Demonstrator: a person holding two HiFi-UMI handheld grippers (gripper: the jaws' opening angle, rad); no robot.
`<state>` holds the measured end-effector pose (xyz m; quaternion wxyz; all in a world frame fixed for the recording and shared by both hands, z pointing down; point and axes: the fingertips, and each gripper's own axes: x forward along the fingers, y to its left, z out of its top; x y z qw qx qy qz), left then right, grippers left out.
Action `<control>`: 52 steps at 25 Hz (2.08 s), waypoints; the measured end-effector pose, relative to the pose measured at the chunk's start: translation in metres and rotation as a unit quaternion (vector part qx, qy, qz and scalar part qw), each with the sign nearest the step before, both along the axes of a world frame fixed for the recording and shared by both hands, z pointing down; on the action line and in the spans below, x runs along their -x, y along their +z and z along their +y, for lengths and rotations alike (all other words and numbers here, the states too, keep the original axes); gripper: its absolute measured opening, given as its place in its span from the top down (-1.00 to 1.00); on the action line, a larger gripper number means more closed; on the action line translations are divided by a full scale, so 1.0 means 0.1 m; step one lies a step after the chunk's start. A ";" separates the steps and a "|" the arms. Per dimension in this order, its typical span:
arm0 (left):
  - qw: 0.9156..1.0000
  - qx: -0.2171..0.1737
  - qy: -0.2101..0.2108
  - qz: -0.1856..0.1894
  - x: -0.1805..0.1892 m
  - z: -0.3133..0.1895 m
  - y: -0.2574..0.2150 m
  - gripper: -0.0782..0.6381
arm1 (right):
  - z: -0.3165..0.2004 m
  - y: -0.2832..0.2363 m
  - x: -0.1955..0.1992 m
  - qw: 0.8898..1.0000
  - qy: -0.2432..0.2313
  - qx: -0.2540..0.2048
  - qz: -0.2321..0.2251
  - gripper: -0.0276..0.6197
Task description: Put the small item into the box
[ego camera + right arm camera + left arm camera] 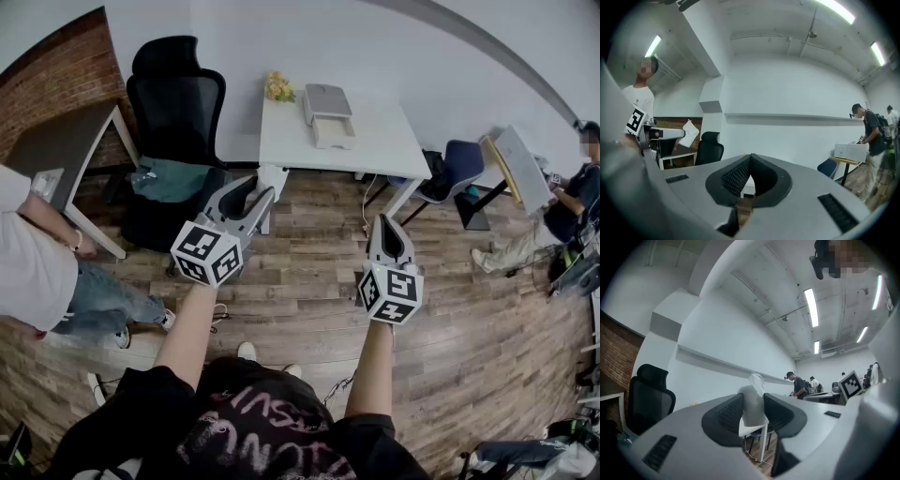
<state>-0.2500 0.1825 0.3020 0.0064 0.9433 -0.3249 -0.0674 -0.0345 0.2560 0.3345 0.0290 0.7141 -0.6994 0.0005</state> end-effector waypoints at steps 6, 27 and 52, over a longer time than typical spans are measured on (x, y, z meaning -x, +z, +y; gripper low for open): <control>1.000 -0.001 -0.001 0.001 0.03 -0.04 0.00 0.38 | -0.03 0.06 0.03 1.000 0.000 0.007 -0.003 0.88; 1.000 0.005 0.026 0.002 0.03 -0.67 0.11 0.38 | -0.61 0.11 0.06 1.000 0.022 0.005 -0.003 0.88; 1.000 0.007 -0.017 -0.017 -1.58 -2.69 0.18 0.38 | -2.84 0.24 -1.53 0.999 -0.035 0.013 -0.002 0.88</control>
